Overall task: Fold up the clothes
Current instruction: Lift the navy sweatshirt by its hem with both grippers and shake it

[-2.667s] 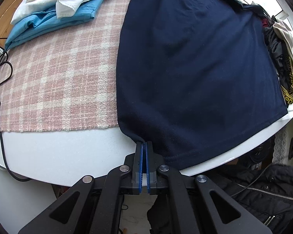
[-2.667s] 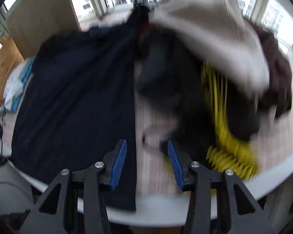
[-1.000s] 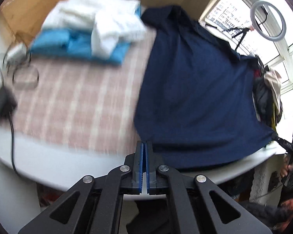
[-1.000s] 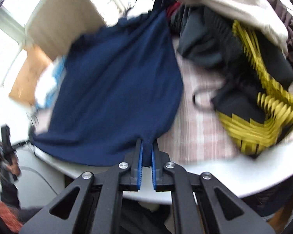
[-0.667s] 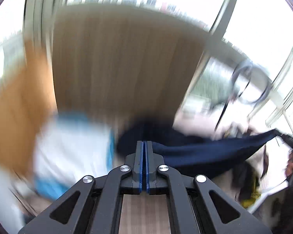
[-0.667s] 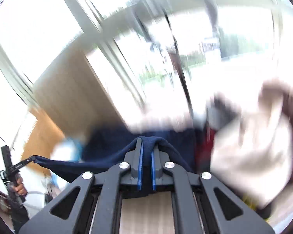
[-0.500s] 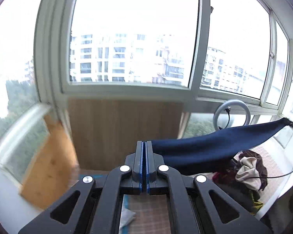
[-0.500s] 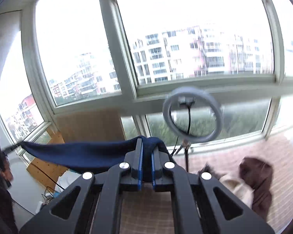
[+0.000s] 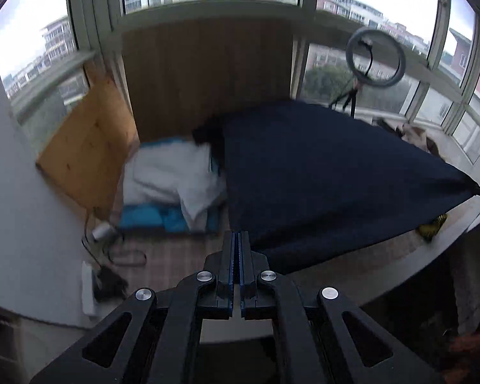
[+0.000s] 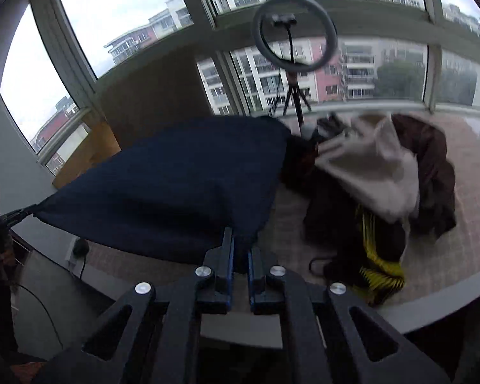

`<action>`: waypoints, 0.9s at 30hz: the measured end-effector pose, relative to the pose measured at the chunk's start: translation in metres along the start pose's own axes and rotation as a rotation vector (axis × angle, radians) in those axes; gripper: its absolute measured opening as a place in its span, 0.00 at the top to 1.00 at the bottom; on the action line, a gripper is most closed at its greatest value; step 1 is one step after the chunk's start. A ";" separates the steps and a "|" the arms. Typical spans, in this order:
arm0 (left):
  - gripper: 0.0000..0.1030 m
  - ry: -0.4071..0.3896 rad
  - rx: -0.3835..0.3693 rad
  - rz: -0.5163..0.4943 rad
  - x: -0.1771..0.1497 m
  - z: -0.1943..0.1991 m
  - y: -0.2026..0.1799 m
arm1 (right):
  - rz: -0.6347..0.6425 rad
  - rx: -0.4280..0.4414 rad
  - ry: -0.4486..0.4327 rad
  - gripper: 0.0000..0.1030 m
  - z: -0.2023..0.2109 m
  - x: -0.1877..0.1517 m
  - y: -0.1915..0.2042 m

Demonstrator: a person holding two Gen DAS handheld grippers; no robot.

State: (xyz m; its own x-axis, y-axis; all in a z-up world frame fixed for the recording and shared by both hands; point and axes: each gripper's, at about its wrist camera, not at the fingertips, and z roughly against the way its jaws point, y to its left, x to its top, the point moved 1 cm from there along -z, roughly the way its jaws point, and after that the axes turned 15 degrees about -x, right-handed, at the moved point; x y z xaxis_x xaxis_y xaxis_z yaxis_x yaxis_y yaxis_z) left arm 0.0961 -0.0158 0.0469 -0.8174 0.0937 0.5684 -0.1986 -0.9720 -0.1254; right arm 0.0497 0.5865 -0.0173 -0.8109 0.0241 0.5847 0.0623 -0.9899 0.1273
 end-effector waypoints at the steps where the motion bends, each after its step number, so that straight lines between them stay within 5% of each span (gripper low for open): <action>1: 0.99 0.059 -0.004 0.019 -0.020 -0.020 0.006 | -0.026 -0.004 0.061 0.94 -0.024 -0.025 -0.009; 5: 0.99 0.229 -0.043 0.112 -0.088 -0.097 0.023 | -0.068 -0.069 0.271 0.94 -0.112 -0.113 -0.031; 9: 0.99 0.337 -0.037 0.149 -0.124 -0.155 0.032 | -0.101 -0.076 0.390 0.94 -0.161 -0.149 -0.044; 22: 0.94 0.505 0.004 0.187 -0.186 -0.190 0.025 | 0.070 -0.173 0.461 0.90 -0.179 -0.166 -0.032; 27: 0.94 0.475 0.029 0.174 -0.176 -0.162 0.020 | 0.125 -0.141 0.447 0.86 -0.147 -0.144 -0.036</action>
State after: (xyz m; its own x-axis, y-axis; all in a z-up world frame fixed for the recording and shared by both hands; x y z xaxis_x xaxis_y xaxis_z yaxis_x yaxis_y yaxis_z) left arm 0.1479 -0.0167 -0.1876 -0.9942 0.0107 0.1073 -0.0278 -0.9869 -0.1591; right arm 0.0785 0.5981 -0.2238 -0.9748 -0.1282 0.1826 0.1210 -0.9914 -0.0501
